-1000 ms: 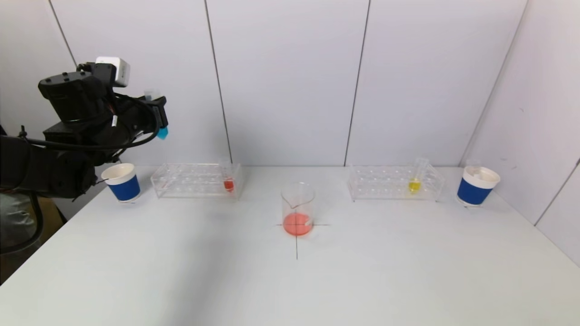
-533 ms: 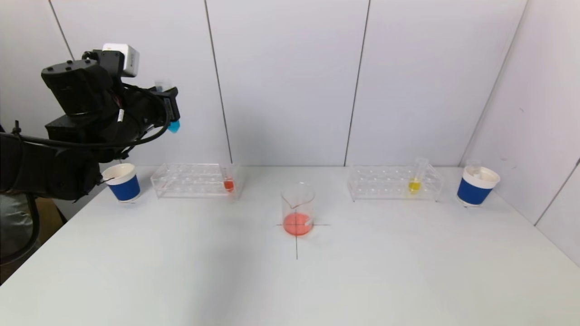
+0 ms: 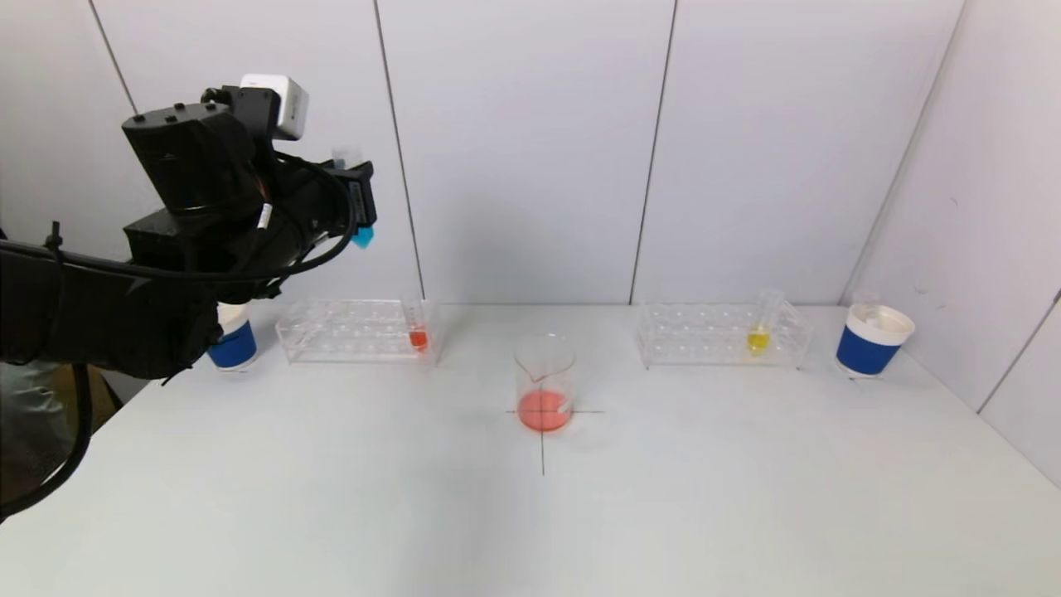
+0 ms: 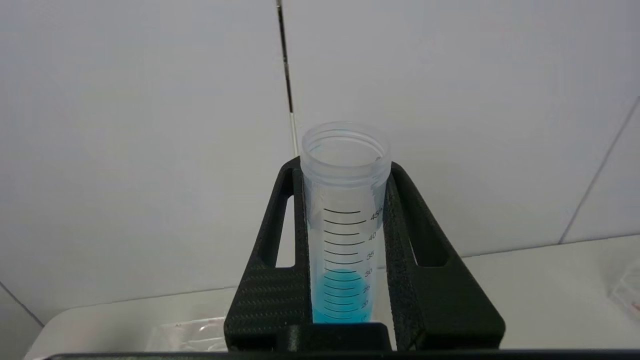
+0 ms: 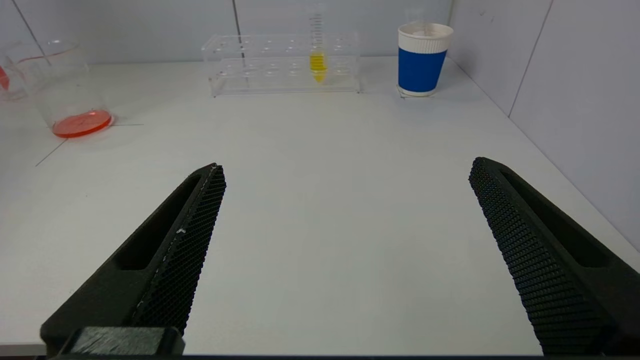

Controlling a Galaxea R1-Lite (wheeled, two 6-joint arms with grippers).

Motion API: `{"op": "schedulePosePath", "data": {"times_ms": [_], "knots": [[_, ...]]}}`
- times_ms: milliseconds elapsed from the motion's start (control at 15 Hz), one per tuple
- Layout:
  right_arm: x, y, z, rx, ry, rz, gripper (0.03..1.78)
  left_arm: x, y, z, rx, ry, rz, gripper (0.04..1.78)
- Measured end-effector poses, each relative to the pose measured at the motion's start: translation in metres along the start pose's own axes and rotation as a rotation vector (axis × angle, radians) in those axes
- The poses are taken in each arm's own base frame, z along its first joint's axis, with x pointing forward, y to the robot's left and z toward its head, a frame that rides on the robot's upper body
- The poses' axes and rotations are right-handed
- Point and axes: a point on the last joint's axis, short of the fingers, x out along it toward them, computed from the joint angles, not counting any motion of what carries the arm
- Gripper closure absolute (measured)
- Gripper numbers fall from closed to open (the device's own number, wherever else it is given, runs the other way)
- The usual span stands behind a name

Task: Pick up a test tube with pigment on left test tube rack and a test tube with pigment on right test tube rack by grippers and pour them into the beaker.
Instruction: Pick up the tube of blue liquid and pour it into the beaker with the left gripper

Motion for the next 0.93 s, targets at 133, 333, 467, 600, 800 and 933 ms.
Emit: {"op": "schedulePosePath", "data": {"times_ms": [133,333,467,600,800,933], "knots": [[0.000,0.000,0.000,0.000,0.000,0.000,0.04,-0.001,-0.012,0.000,-0.005,0.004,-0.020,1.38],[0.000,0.000,0.000,0.000,0.000,0.001,0.04,0.000,-0.028,-0.005,-0.006,0.016,-0.045,1.38],[0.000,0.000,0.000,0.000,0.000,0.001,0.04,0.002,-0.037,-0.010,-0.003,0.026,-0.063,1.38],[0.000,0.000,0.000,0.001,0.000,0.000,0.04,0.004,-0.046,-0.015,-0.003,0.038,-0.084,1.38],[0.000,0.000,0.000,0.000,0.000,0.000,0.04,0.008,-0.056,-0.023,0.017,0.052,-0.097,1.38],[0.000,0.000,0.000,0.000,0.000,0.000,0.04,0.011,-0.060,-0.032,0.059,0.064,-0.103,1.38]]}}
